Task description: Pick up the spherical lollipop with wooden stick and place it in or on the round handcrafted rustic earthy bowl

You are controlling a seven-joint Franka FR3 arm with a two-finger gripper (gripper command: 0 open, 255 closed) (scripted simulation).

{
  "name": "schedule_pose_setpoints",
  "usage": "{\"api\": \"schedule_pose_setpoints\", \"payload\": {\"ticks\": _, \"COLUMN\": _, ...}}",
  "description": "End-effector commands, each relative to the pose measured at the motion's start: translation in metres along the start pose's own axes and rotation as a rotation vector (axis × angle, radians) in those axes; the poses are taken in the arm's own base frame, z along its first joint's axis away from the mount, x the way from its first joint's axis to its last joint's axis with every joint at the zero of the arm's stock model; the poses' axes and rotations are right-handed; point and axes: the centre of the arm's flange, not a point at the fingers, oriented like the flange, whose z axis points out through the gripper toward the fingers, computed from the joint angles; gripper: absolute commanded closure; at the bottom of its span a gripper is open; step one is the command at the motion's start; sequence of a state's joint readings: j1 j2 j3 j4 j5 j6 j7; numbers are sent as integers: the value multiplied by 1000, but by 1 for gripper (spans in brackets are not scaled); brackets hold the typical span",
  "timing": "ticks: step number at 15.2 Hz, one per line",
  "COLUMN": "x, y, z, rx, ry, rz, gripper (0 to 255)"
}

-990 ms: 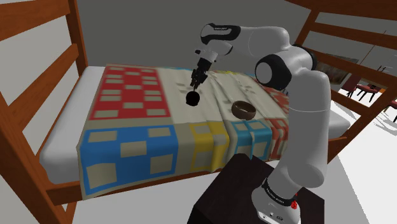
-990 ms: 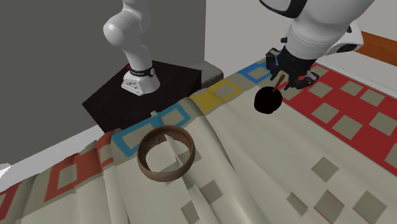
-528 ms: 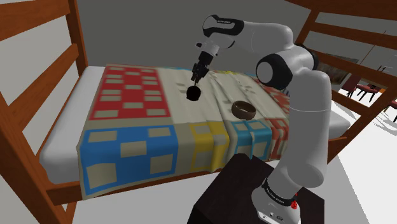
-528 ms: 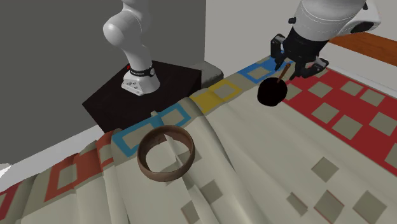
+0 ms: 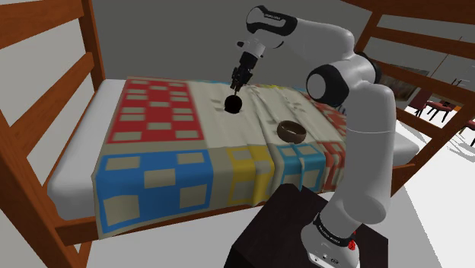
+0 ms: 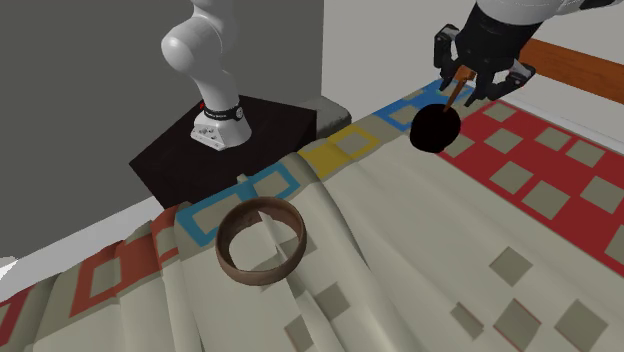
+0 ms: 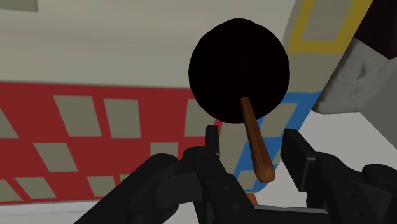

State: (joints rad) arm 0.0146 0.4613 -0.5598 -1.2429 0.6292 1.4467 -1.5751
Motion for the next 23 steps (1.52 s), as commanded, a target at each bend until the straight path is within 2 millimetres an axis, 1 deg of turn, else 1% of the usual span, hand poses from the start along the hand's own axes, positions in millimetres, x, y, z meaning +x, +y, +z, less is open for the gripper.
{"api": "schedule_pose_setpoints", "payload": {"ticks": 1, "x": 3, "y": -1, "z": -7, "rx": 0, "ry": 0, "rz": 0, "gripper": 255}}
{"api": "schedule_pose_setpoints", "payload": {"ticks": 23, "x": -242, "y": -97, "z": -129, "rx": 0, "ry": 0, "rz": 0, "gripper": 255}}
